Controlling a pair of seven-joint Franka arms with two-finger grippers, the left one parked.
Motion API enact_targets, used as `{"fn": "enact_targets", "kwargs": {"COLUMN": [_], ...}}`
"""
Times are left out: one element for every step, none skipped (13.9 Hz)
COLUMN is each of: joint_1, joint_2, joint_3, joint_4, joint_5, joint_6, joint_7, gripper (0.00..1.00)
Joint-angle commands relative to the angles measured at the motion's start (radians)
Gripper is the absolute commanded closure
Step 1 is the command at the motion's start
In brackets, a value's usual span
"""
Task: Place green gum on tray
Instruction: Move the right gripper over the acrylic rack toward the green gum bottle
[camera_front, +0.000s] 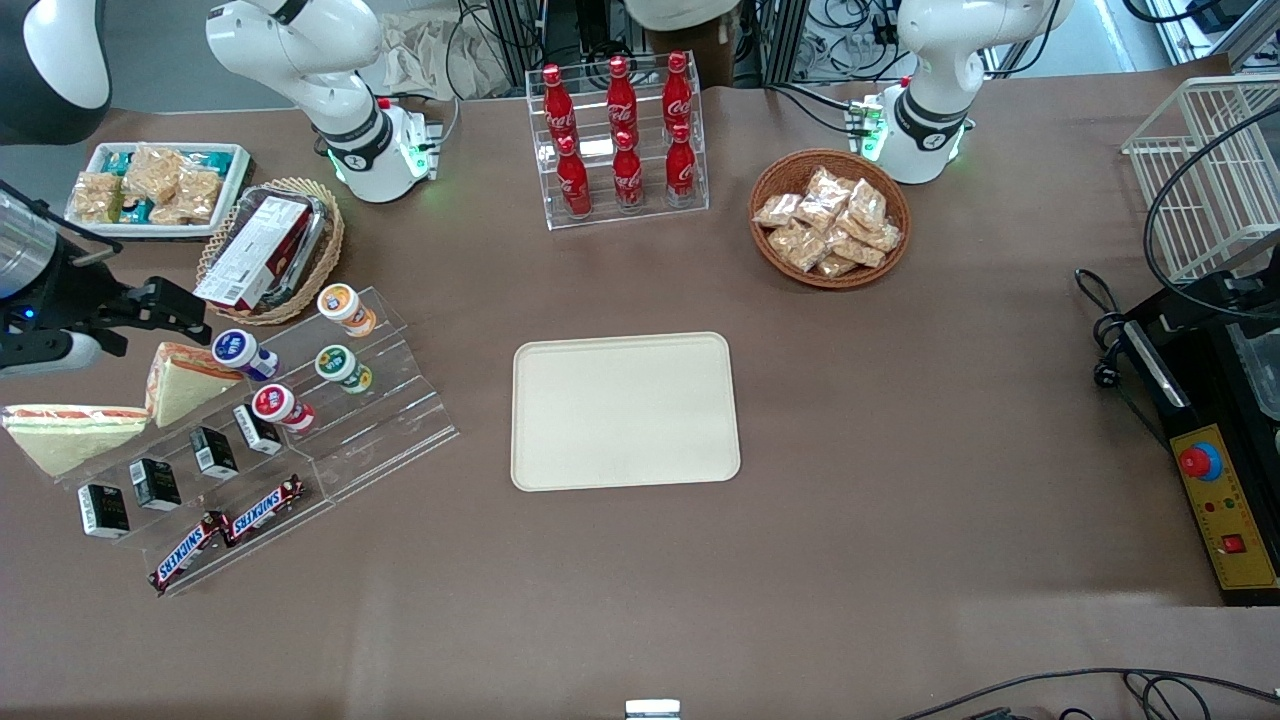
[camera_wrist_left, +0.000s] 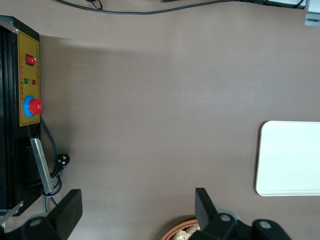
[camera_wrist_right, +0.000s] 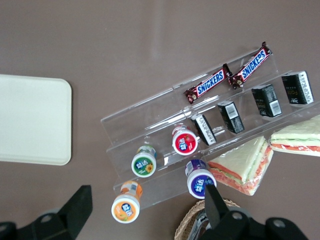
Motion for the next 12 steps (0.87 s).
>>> {"fn": "enact_targets", "kwargs": {"joint_1": [0.03, 0.03, 0.033, 0.043, 0.043, 0.044, 0.044, 0.044, 0.044, 0.044, 0.052, 0.061], "joint_2": [-0.042, -0.062, -0.091, -0.131, -0.169, -0.197, -0.208, -0.212, -0.209, -0.208, -0.208, -0.208], "joint_3": [0.007, 0.011, 0.011, 0.011, 0.011, 0.011, 0.011, 0.014, 0.018, 0.023, 0.023, 0.023], "joint_4": [-0.05, -0.091, -0.15, -0.232, -0.311, -0.38, -0.437, -0.482, -0.52, -0.562, -0.614, -0.666], "joint_5": [-0.015, -0.015, -0.015, -0.015, -0.015, -0.015, -0.015, -0.017, -0.017, -0.017, -0.017, -0.017], "joint_6": [-0.016, -0.001, 0.051, 0.112, 0.178, 0.238, 0.294, 0.335, 0.368, 0.416, 0.468, 0.532], "joint_7": [-0.034, -0.043, -0.051, -0.061, -0.077, -0.077, -0.078, -0.08, -0.08, -0.08, -0.08, -0.08], "gripper": [0.0, 0.0, 0.0, 0.0, 0.0, 0.0, 0.0, 0.0, 0.0, 0.0, 0.0, 0.0]}}
